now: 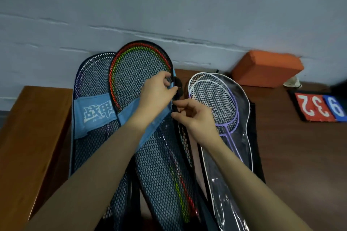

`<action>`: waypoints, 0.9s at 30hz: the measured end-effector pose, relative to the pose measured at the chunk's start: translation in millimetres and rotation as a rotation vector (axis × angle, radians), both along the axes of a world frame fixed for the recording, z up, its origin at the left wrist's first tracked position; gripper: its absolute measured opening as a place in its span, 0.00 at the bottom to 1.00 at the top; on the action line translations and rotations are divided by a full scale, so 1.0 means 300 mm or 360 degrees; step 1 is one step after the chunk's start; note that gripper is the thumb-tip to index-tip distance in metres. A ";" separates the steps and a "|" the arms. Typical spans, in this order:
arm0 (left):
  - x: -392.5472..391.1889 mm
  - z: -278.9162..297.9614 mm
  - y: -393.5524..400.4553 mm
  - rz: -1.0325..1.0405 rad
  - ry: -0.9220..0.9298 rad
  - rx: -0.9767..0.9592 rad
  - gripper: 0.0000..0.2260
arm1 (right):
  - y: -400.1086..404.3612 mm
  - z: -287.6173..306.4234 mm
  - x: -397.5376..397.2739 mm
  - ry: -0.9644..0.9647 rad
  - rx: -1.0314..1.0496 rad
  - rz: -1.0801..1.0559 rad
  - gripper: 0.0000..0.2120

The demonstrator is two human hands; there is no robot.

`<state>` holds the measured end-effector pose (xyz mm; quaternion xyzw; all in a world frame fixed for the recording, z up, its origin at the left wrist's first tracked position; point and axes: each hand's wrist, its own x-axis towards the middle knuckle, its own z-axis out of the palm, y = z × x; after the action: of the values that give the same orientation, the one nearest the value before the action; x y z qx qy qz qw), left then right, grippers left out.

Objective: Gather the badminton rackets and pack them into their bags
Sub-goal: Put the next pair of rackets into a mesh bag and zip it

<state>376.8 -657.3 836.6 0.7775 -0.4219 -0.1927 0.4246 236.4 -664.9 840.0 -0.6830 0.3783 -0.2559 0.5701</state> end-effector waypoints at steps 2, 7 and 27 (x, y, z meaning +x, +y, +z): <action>-0.008 0.013 0.001 0.0047 0.0022 -0.0046 0.14 | 0.000 -0.001 -0.017 -0.0038 0.0013 -0.0008 0.13; -0.038 0.015 0.027 0.0038 -0.0036 0.0019 0.15 | 0.009 0.004 -0.046 -0.0055 -0.0036 0.0090 0.10; -0.058 0.054 0.131 -0.0025 0.0699 -0.0124 0.12 | -0.061 -0.039 -0.036 0.0045 -0.0263 -0.0277 0.15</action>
<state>359.4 -617.9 852.9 0.6967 -0.3324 -0.3441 0.5345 225.6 -683.2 828.2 -0.6958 0.4218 -0.3251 0.4819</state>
